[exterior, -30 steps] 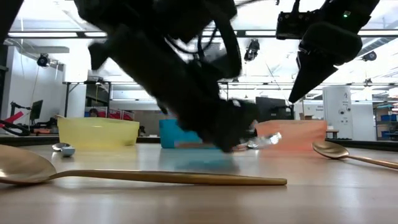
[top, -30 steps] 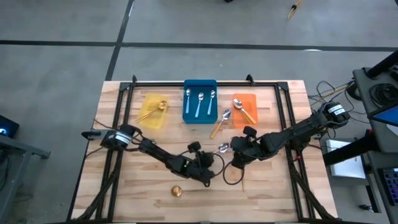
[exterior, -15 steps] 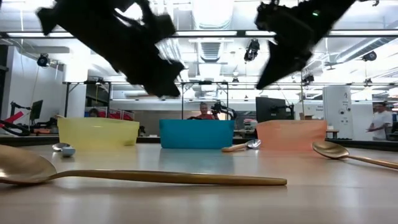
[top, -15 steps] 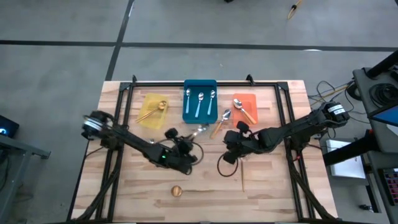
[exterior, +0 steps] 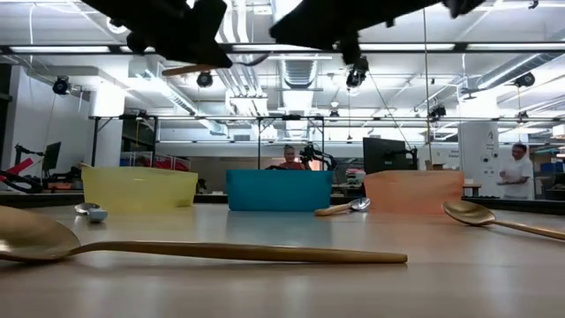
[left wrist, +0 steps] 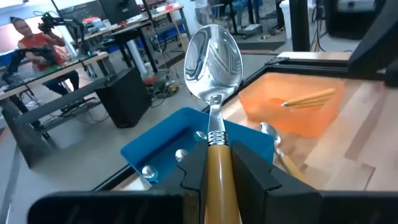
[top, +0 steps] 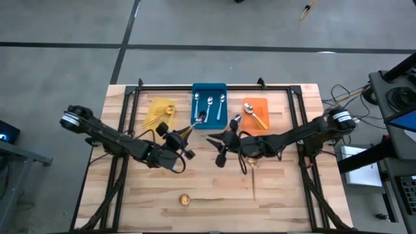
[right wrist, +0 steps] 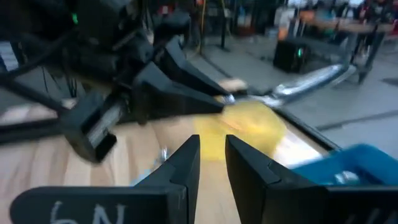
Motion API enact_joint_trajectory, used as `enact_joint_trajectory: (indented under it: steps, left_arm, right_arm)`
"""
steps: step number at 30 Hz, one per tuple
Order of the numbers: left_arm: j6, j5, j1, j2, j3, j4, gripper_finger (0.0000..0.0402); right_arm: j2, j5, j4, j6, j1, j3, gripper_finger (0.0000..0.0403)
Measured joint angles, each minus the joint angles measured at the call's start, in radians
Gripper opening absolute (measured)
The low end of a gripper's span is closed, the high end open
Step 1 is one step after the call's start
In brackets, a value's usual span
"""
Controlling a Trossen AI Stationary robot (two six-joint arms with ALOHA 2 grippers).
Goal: Sort silverware by color (type)
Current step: Put the yellow spoon into the orange bin
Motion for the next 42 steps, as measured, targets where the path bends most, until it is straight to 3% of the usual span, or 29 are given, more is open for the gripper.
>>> enact_joint_trajectory:
  steps: [3,7,11,22,29,36,42]
  left_arm:
    - [0.002,0.000,0.000,-0.004,0.002,0.001,0.0036]
    - [0.003,0.000,0.000,0.000,0.004,-0.003,0.0037]
    - [0.008,0.001,0.000,0.000,0.004,-0.003,0.0037]
    - [0.049,-0.012,0.000,0.000,0.002,-0.024,0.0037]
    - [0.081,-0.031,0.000,0.001,0.000,-0.024,0.0037]
    - [0.067,-0.029,-0.001,0.001,0.000,-0.024,0.0037]
    - [0.025,0.009,-0.001,0.001,0.000,-0.020,0.0037]
  right_arm:
    - [0.060,0.039,0.105,-0.006,-0.009,0.000,0.0068]
    - [0.112,0.103,0.115,0.085,-0.027,0.000,0.0068]
    - [0.132,0.105,0.109,0.213,-0.044,-0.001,0.0068]
    - [0.096,0.068,0.118,0.332,-0.053,0.000,0.0071]
    - [0.071,0.008,0.114,0.519,-0.080,0.000,0.0121]
    - [0.071,-0.014,0.113,0.522,-0.099,0.000,0.0177]
    - [0.071,-0.015,0.116,0.515,-0.112,0.000,0.0194]
